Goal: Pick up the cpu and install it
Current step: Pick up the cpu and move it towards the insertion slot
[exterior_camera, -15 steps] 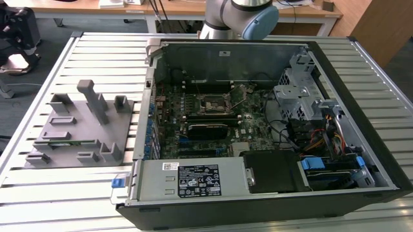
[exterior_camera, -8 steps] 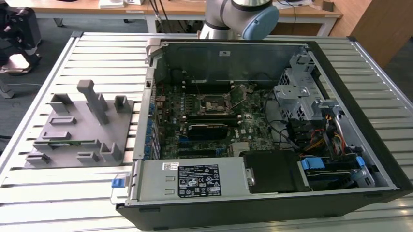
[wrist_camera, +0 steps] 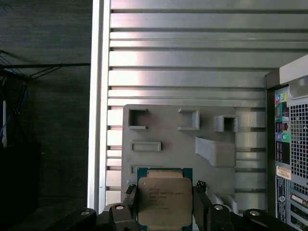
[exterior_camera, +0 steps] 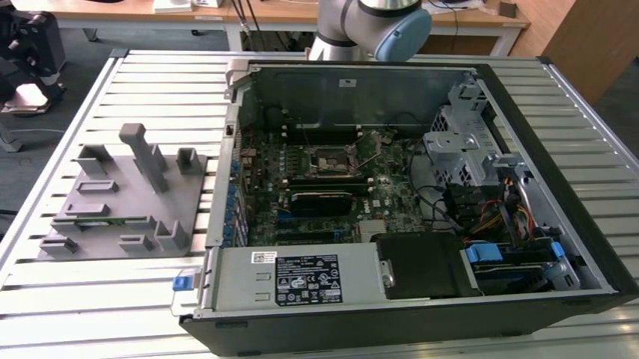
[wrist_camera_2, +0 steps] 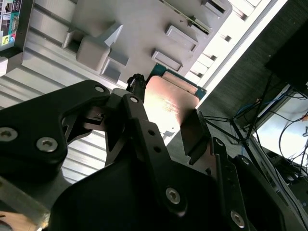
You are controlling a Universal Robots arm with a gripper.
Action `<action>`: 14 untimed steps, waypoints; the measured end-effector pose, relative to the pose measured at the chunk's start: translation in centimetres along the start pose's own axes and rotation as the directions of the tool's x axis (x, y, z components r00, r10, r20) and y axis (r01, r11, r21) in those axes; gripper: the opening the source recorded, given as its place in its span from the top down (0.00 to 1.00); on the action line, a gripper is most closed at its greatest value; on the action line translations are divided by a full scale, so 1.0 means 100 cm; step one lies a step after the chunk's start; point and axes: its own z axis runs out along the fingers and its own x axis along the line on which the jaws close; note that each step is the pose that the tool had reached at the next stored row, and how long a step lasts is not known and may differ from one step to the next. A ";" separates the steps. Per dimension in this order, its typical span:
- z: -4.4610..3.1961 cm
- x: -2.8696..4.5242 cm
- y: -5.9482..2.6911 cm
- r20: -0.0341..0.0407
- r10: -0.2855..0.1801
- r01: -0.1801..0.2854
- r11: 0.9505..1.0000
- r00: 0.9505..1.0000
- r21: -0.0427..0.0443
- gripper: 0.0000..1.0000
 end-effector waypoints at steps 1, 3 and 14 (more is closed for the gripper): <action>-0.0001 -0.0004 0.0000 0.000 0.000 0.000 1.000 1.000 0.000 0.46; 0.0000 -0.0016 0.0000 0.000 0.000 0.000 1.000 1.000 0.000 0.46; 0.0005 -0.0121 0.0000 0.000 0.000 0.000 1.000 1.000 0.000 0.46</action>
